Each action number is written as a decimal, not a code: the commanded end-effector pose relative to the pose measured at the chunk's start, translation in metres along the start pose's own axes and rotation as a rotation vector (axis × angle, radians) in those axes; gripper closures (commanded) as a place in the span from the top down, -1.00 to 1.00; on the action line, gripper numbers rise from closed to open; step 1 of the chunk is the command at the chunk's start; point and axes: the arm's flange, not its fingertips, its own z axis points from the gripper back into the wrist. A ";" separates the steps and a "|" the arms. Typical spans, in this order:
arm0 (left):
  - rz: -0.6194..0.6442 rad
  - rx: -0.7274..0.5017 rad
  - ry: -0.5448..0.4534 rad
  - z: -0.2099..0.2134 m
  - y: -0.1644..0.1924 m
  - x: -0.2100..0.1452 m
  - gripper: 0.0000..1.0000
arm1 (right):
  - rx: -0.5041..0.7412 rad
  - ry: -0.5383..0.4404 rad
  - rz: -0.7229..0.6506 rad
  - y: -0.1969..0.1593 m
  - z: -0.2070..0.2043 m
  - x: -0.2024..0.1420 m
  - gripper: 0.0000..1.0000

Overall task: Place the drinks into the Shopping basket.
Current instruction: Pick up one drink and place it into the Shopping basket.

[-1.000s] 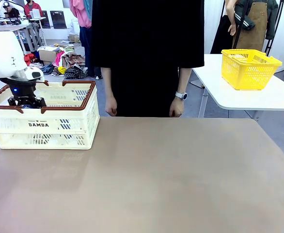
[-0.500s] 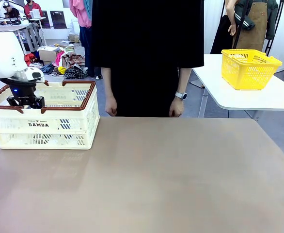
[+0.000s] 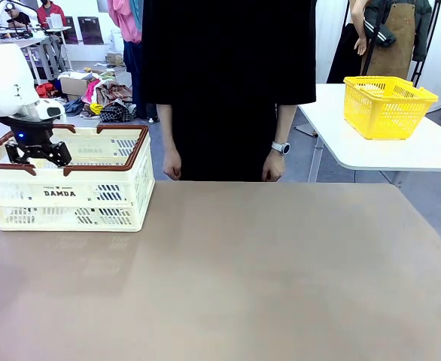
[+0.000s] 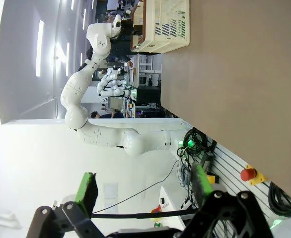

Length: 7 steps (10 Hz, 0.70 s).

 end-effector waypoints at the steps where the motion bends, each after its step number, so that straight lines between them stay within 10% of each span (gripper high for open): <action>1: 0.013 -0.002 -0.027 0.006 0.003 -0.009 1.00 | 0.018 -0.012 -0.016 0.008 -0.001 0.003 1.00; 7: -0.055 -0.216 -0.276 0.117 0.008 -0.080 1.00 | 0.018 -0.012 -0.016 0.008 -0.001 0.003 1.00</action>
